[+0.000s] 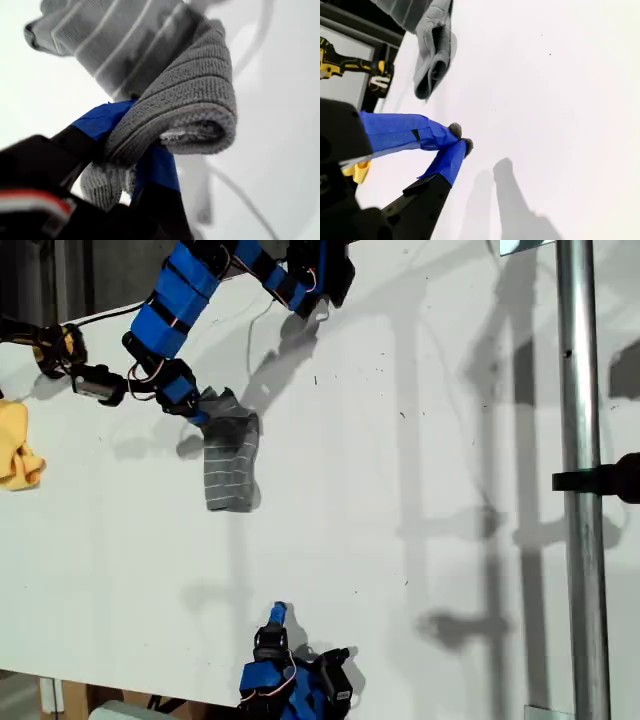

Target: Grasp corners of a towel and fold twice.

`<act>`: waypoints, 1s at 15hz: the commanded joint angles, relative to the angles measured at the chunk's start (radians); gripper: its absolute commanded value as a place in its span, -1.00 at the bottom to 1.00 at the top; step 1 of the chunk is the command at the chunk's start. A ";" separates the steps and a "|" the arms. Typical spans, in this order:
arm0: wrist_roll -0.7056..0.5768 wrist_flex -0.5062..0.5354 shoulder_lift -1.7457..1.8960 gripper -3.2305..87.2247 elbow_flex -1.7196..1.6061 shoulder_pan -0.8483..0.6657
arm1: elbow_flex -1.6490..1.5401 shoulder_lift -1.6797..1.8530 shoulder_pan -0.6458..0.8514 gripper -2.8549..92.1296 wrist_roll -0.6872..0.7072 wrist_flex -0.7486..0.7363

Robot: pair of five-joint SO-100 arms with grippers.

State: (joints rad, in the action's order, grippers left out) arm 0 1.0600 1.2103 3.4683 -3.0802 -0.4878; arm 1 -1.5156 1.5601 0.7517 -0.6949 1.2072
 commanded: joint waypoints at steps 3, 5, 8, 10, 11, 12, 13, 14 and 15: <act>0.009 0.005 0.008 -0.96 0.003 0.005 | 0.193 -0.083 -0.083 -0.94 0.000 -0.110; 0.008 0.005 0.008 -0.96 0.003 0.005 | 0.201 -0.118 -0.118 -0.94 -0.015 -0.178; 0.008 0.005 0.008 -0.96 0.003 0.002 | 0.192 -0.176 -0.156 -0.94 -0.029 -0.325; 0.008 0.003 0.008 -0.96 0.002 0.002 | 0.202 -0.255 -0.160 -0.94 -0.052 -0.445; 0.008 0.003 0.008 -0.96 0.002 0.002 | 0.218 -0.301 -0.158 -0.94 -0.069 -0.499; 0.009 0.003 0.008 -0.96 0.002 0.003 | 0.225 -0.341 -0.158 -0.94 -0.084 -0.557; 0.011 0.003 0.008 -0.96 0.002 0.002 | 0.232 -0.382 -0.156 -0.94 -0.100 -0.615; 0.011 0.003 0.008 -0.96 0.002 0.002 | 0.245 -0.428 -0.150 -0.94 -0.112 -0.658; 0.011 0.003 0.008 -0.96 0.000 0.002 | 0.272 -0.472 -0.147 -0.85 -0.127 -0.675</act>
State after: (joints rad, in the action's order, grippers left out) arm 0 1.0600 1.2103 3.4683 -3.0833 -0.4878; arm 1 -1.3300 1.0953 0.6029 -0.8069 0.5783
